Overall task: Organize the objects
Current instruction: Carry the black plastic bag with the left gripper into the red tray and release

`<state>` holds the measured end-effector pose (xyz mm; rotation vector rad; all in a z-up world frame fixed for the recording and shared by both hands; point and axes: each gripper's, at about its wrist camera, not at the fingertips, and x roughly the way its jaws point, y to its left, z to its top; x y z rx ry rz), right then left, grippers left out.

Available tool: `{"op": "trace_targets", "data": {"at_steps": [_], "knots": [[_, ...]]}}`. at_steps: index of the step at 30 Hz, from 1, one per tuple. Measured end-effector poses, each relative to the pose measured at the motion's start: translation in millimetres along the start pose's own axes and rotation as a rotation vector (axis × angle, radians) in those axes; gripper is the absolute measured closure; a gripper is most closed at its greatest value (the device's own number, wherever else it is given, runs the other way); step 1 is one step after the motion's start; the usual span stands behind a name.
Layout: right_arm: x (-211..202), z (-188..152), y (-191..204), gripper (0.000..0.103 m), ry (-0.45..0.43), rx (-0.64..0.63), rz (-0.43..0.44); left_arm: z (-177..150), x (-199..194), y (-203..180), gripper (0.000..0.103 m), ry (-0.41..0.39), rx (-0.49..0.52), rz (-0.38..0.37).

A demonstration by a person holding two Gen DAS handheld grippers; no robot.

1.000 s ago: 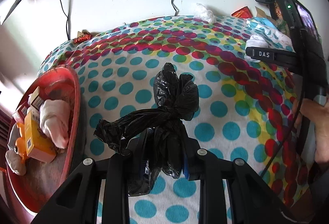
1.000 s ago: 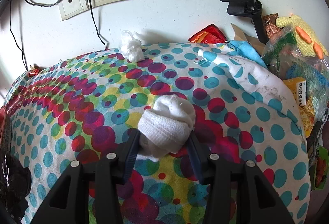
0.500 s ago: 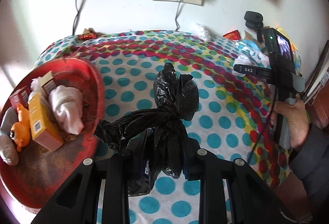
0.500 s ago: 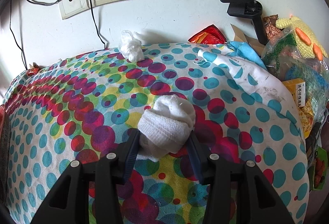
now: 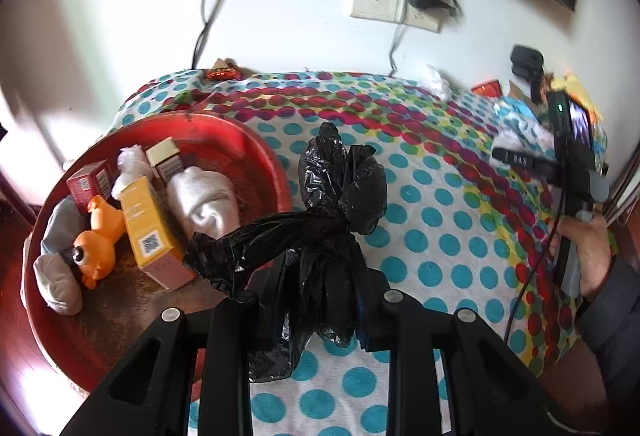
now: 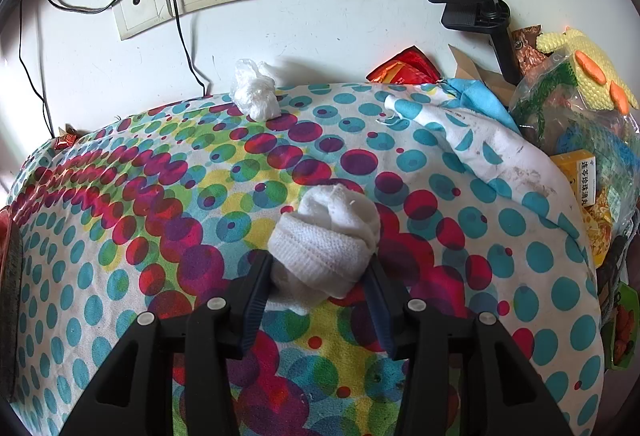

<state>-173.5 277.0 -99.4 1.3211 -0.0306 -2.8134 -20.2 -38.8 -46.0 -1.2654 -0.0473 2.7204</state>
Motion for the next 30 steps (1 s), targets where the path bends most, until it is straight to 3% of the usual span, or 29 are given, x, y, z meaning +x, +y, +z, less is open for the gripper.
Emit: {"op": "trace_targets", "data": {"at_steps": [6, 13, 19, 30], "knots": [[0.1, 0.1, 0.0, 0.056, 0.000, 0.001, 0.000, 10.1, -13.7, 51.5, 0.078, -0.016, -0.098, 0.065], [0.2, 0.2, 0.4, 0.056, 0.000, -0.001, -0.002, 12.2, -23.8, 101.1, 0.078, -0.014, -0.138, 0.174], [0.0, 0.4, 0.4, 0.056, 0.000, -0.002, -0.003, 9.1, -22.1, 125.8, 0.077, 0.005, -0.116, 0.257], [0.3, 0.2, 0.5, 0.056, 0.001, 0.000, -0.001, 2.0, -1.1, 157.0, 0.077, 0.060, -0.136, 0.310]]}}
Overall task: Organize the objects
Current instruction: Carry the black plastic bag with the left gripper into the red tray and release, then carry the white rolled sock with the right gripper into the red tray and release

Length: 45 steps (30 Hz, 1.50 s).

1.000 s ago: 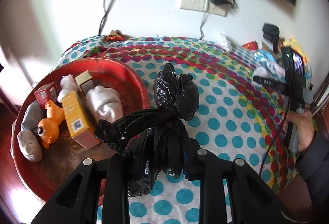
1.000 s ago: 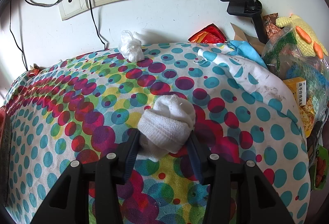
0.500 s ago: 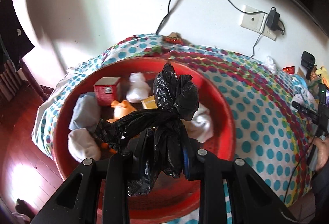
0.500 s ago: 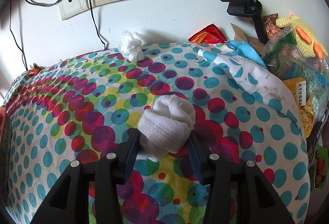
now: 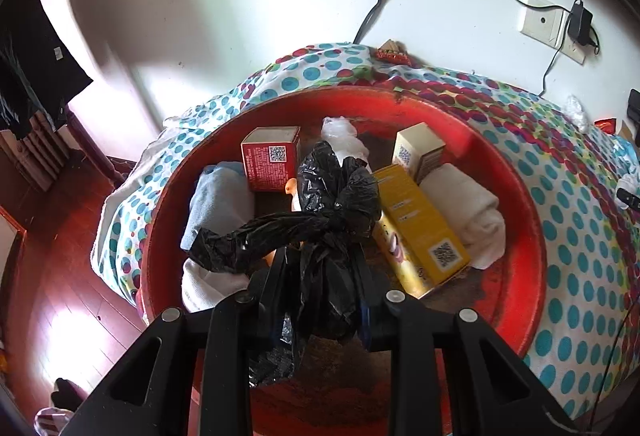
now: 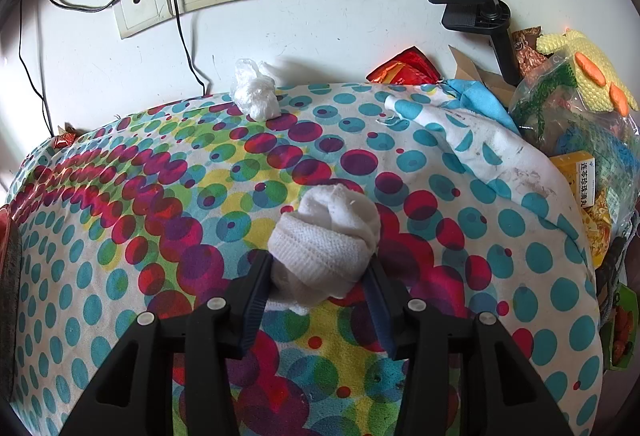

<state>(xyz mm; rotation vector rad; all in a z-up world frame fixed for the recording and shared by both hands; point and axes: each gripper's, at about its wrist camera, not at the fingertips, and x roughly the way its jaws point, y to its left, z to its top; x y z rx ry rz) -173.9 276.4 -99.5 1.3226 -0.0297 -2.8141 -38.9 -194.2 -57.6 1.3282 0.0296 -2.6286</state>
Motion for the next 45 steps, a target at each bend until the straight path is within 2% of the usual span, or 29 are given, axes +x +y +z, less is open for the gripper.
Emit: {"op": "trace_targets", "data": {"at_steps": [8, 12, 15, 17, 19, 21, 23, 25, 33, 34, 37, 40, 45], "knots": [[-0.2, 0.3, -0.1, 0.056, 0.001, 0.001, 0.000, 2.3, 8.6, 6.9, 0.075, -0.005, 0.006, 0.038], [-0.2, 0.4, 0.1, 0.056, 0.000, -0.001, -0.003, 4.7, 13.3, 15.6, 0.072, 0.015, -0.017, 0.023], [-0.1, 0.3, 0.2, 0.056, 0.000, 0.000, -0.002, 3.2, 16.5, 18.6, 0.059, 0.034, -0.023, 0.002], [0.0, 0.3, 0.4, 0.056, 0.000, -0.001, -0.003, 1.0, 15.8, 18.6, 0.041, 0.025, -0.019, 0.020], [0.1, 0.2, 0.6, 0.056, 0.000, -0.001, -0.004, -0.7, 13.2, 17.9, 0.032, 0.011, -0.006, 0.031], [0.2, 0.1, 0.7, 0.056, 0.000, -0.002, -0.005, -1.3, 9.8, 18.2, 0.026, 0.002, -0.001, 0.020], [0.5, 0.0, 0.1, 0.056, 0.000, -0.005, -0.007, -1.0, 6.3, 19.1, 0.015, -0.007, 0.003, 0.015], [0.3, -0.3, -0.6, 0.056, -0.001, -0.007, -0.009, 0.2, 2.8, 21.0, 0.011, -0.015, 0.004, 0.023], [0.1, -0.6, 0.2, 0.056, -0.001, -0.006, -0.007, 4.1, -16.0, 27.1, 0.004, -0.064, 0.016, 0.021], [0.0, -0.3, -0.3, 0.056, -0.001, -0.004, -0.004, 3.9, -18.2, 27.5, 0.000, -0.074, 0.018, 0.025], [-0.2, 0.5, -0.6, 0.056, 0.002, 0.001, 0.002, 3.1, -21.3, 29.9, 0.000, -0.097, 0.014, 0.028], [-0.4, 1.1, -0.6, 0.056, 0.001, -0.001, -0.001, 2.3, -18.2, 36.4, 0.000, -0.094, -0.020, 0.015], [-0.4, 1.1, -1.8, 0.057, 0.000, 0.001, 0.004, -6.3, -9.0, 48.0, 0.000, -0.066, -0.049, 0.071]]}}
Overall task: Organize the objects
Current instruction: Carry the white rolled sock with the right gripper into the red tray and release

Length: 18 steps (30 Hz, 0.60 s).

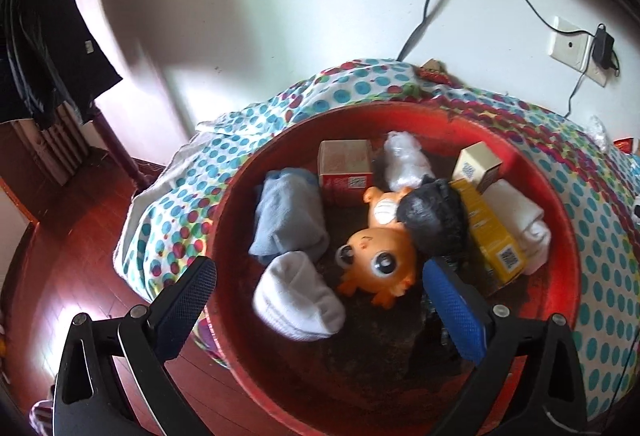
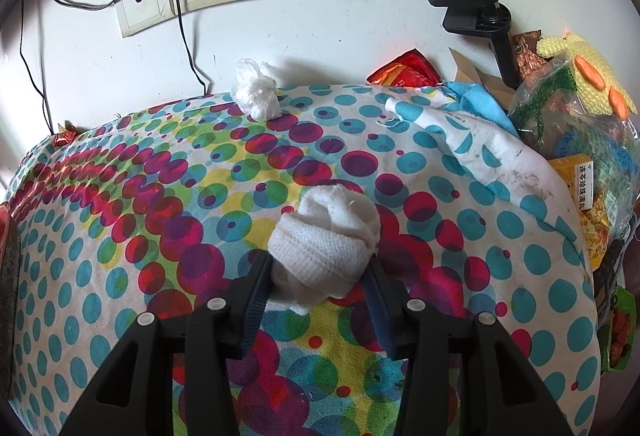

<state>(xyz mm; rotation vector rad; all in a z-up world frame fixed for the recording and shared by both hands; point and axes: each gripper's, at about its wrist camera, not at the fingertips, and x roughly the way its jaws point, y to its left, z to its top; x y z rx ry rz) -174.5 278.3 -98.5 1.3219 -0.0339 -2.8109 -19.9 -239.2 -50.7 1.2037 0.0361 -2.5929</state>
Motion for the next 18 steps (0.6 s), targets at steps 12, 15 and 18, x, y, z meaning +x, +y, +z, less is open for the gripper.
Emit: {"op": "trace_targets", "data": {"at_steps": [12, 15, 18], "knots": [[-39.6, -7.4, 23.2, 0.063, -0.040, -0.020, 0.003, -6.6, -4.2, 12.0, 0.000, -0.047, -0.034, 0.005], [-52.4, -12.0, 38.3, 0.063, -0.044, -0.038, 0.042, -7.2, -5.8, 6.8, 0.000, -0.053, -0.007, -0.001], [-65.5, -16.0, 64.5, 0.063, -0.042, -0.070, 0.105, -8.2, -6.0, 5.3, 0.000, -0.052, -0.005, -0.023]]}}
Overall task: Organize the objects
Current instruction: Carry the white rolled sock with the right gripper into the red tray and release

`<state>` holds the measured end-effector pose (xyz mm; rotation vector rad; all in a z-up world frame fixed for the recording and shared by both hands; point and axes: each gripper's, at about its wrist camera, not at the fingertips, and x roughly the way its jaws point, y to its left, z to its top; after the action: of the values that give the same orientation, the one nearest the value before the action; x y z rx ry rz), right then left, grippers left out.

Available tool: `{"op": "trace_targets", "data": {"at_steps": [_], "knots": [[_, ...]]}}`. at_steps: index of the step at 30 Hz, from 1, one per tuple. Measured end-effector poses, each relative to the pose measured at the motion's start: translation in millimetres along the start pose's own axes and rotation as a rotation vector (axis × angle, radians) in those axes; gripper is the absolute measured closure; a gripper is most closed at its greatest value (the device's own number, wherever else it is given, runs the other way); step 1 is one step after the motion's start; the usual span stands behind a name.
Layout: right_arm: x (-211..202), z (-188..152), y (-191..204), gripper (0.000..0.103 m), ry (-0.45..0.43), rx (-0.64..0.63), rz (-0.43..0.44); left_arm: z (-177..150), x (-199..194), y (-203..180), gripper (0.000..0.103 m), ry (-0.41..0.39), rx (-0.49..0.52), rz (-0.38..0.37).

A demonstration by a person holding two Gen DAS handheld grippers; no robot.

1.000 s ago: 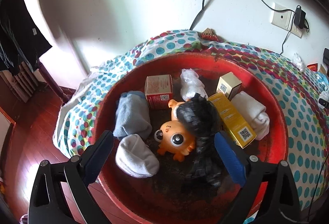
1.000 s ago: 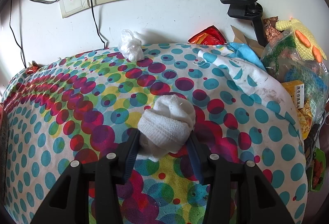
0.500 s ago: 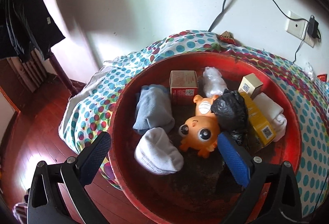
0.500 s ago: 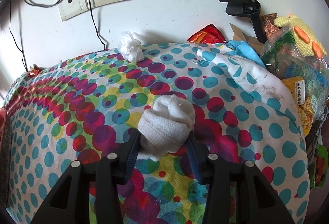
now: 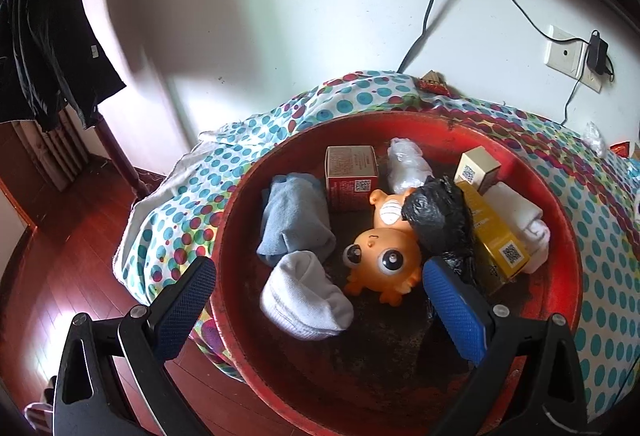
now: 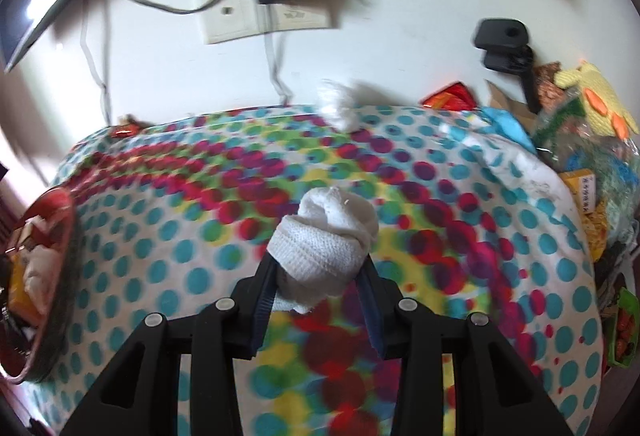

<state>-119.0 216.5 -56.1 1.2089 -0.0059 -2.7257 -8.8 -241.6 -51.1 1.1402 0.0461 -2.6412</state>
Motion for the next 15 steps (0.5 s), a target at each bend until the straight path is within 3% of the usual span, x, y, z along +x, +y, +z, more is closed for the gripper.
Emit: {"op": "trace_targets", "data": {"at_steps": [9, 15], "knots": [[-26.7, -0.5, 119.7, 0.063, 0.015, -0.175, 0.190, -0.1, 2.9, 11.5, 0.000, 0.012, -0.063, -0.060], [-38.1, -9.0, 196.3, 0.062, 0.027, -0.266, 0.298, -0.4, 3.6, 14.5, 0.000, 0.007, -0.065, -0.041]]}}
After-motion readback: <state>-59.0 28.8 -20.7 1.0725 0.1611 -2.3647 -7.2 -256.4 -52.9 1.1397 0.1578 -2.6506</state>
